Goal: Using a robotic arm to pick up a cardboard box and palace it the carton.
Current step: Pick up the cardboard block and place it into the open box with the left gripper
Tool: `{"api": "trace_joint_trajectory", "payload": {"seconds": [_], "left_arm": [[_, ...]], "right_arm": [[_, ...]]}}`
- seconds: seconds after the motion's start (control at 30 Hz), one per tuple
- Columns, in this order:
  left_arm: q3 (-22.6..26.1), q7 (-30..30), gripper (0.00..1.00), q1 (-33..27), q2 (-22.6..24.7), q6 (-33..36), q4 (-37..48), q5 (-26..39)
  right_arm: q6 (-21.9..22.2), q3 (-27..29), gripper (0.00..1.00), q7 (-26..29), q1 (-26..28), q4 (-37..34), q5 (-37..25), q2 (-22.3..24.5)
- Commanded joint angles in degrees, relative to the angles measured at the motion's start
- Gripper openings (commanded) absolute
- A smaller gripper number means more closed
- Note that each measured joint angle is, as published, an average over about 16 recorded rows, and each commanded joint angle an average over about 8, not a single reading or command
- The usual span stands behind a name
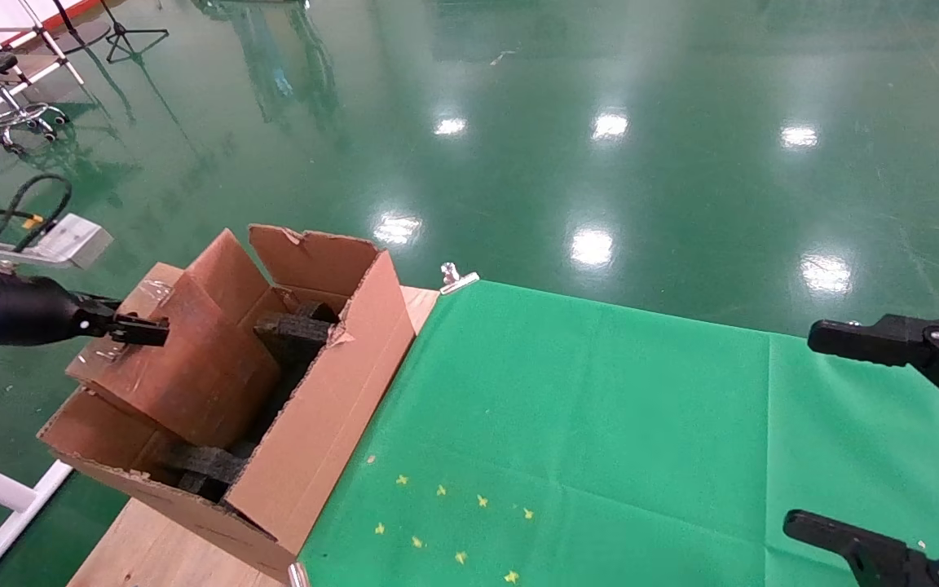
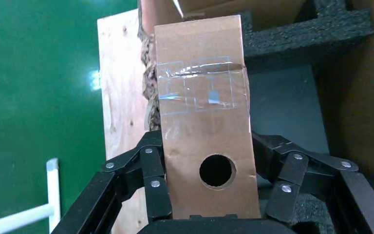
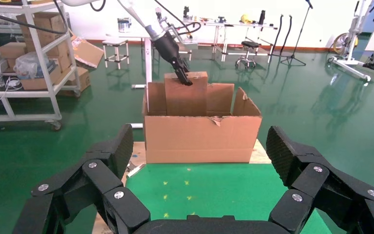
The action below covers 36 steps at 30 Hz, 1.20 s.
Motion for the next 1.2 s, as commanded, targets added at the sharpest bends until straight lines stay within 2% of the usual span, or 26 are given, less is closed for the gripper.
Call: {"api": "trace_joint_trajectory", "payload": {"seconds": [0.03, 0.33, 0.63, 0.67, 0.9, 0.93, 1.2], "left_arm": [[0.4, 0.2, 0.00, -0.3, 1.0, -1.4, 2.1, 0.8], [1.4, -1.0, 0.00, 0.4, 5.7, -6.7, 9.5, 2.6], [2.1, -1.7, 0.00, 2.5, 9.0, -10.9, 13.1, 3.5], [2.0, -1.8, 0.02, 2.8, 9.3, -11.5, 13.4, 3.4], [1.2, -1.8, 0.90, 3.7, 10.0, -13.8, 14.4, 2.4], [1.2, -1.8, 1.00, 3.8, 10.1, -13.9, 14.5, 2.3], [1.1, -1.8, 1.00, 3.9, 10.0, -14.1, 14.5, 2.2]], "right_arm": [[0.0, 0.0, 1.00, 0.0, 0.0, 0.0, 0.0, 0.0], [0.0, 0.0, 1.00, 0.0, 0.0, 0.0, 0.0, 0.0], [0.0, 0.0, 1.00, 0.0, 0.0, 0.0, 0.0, 0.0], [0.0, 0.0, 1.00, 0.0, 0.0, 0.0, 0.0, 0.0], [0.0, 0.0, 1.00, 0.0, 0.0, 0.0, 0.0, 0.0], [0.0, 0.0, 1.00, 0.0, 0.0, 0.0, 0.0, 0.0], [0.0, 0.0, 1.00, 0.0, 0.0, 0.0, 0.0, 0.0]]}}
